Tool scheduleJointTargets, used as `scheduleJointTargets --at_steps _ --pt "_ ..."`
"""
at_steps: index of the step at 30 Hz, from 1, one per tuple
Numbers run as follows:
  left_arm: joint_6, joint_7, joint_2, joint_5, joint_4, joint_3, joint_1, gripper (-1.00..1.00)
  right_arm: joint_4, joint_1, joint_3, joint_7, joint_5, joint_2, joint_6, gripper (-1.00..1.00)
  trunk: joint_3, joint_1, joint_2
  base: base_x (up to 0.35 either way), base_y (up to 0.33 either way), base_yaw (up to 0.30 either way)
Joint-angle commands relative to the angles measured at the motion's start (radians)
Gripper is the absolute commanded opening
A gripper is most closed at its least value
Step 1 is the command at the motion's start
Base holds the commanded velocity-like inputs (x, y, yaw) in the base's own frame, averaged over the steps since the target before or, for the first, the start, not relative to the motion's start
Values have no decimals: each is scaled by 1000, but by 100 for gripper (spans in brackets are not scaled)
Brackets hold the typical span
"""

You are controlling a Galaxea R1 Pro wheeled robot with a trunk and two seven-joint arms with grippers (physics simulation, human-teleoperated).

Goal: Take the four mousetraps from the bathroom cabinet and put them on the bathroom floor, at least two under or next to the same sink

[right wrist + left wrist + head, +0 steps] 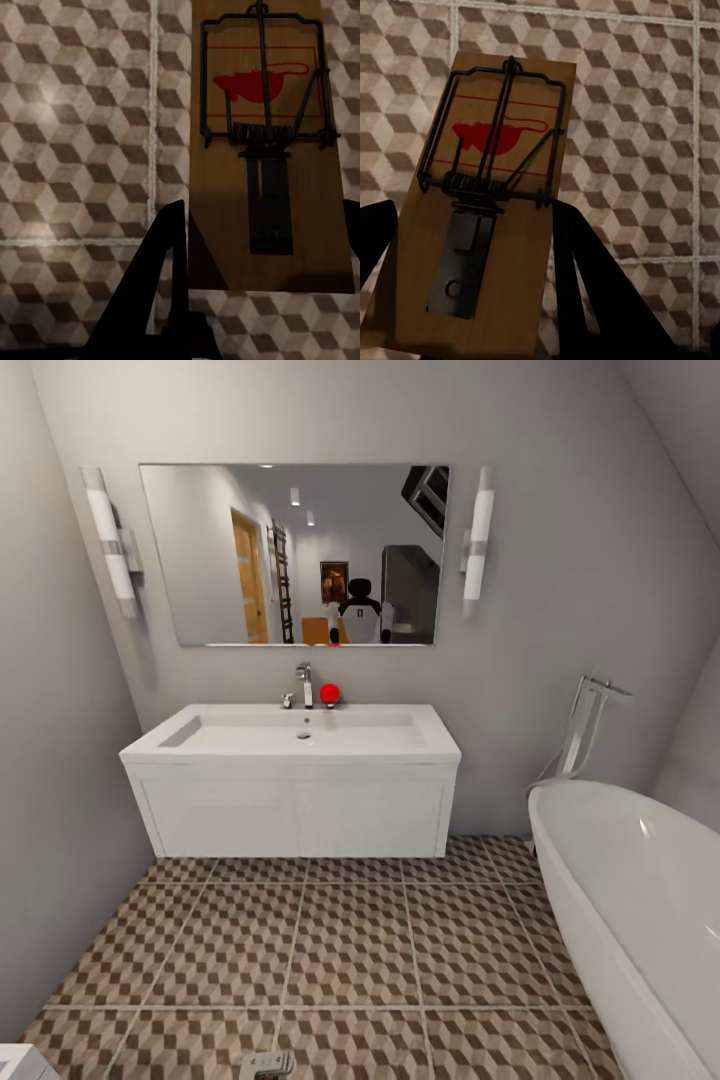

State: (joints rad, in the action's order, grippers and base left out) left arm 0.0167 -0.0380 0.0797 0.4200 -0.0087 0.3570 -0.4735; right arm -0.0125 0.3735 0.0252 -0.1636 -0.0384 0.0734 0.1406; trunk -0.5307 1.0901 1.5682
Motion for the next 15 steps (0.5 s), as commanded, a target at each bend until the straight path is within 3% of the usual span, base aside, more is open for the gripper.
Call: scheduleJointTargets --at_steps 1,15 --pt "2 0 0 6 1 8 -1 -100 -1 1 2 -4 -3 0 2 -100 -4 4 8 0 0 0" --pt "2 0 0 6 1 8 -1 -100 -1 1 2 -4 -3 -1 0 -100 -48 58 106 0 0 0"
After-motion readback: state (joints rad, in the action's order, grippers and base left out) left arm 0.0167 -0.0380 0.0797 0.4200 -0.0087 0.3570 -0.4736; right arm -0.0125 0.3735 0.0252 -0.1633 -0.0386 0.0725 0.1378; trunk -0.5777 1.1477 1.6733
